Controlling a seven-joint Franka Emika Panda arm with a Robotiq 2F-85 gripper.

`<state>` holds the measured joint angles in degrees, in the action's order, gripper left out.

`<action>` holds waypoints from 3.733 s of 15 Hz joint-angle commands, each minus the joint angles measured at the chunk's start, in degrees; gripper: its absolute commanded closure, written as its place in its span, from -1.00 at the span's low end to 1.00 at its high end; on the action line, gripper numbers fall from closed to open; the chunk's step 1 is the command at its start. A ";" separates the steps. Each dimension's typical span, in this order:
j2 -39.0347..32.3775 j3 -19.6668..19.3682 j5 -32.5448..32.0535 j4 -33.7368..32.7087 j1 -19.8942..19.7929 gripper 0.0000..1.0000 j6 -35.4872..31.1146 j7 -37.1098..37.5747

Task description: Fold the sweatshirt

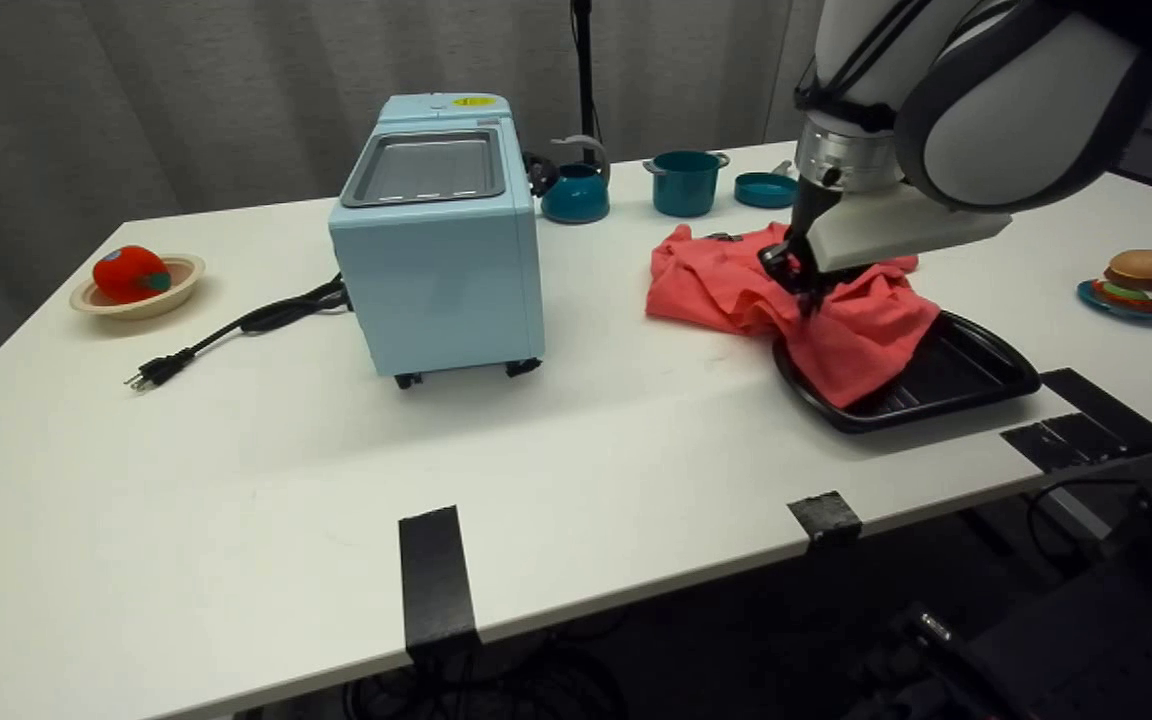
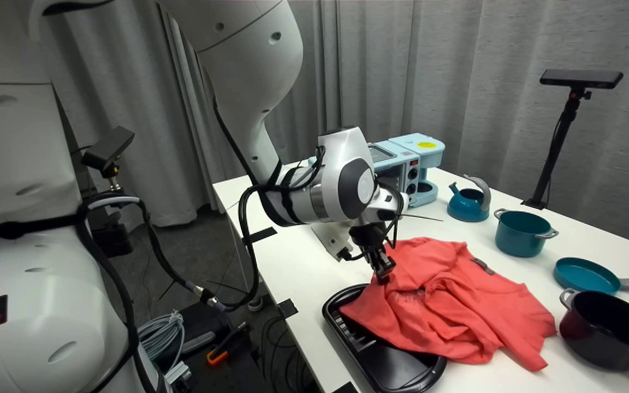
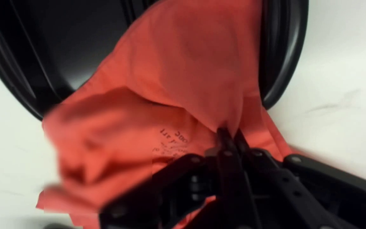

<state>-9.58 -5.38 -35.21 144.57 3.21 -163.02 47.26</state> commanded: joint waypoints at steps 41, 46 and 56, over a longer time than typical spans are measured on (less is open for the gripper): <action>11.06 -2.04 -0.52 -13.56 -3.87 -1.00 14.62 12.54; 23.40 -1.01 5.99 -10.46 -5.09 -1.00 22.97 0.02; 27.42 4.05 7.01 -9.52 -9.77 -1.00 23.46 -2.58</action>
<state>17.86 -3.85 -29.47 135.03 -3.83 -139.28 45.63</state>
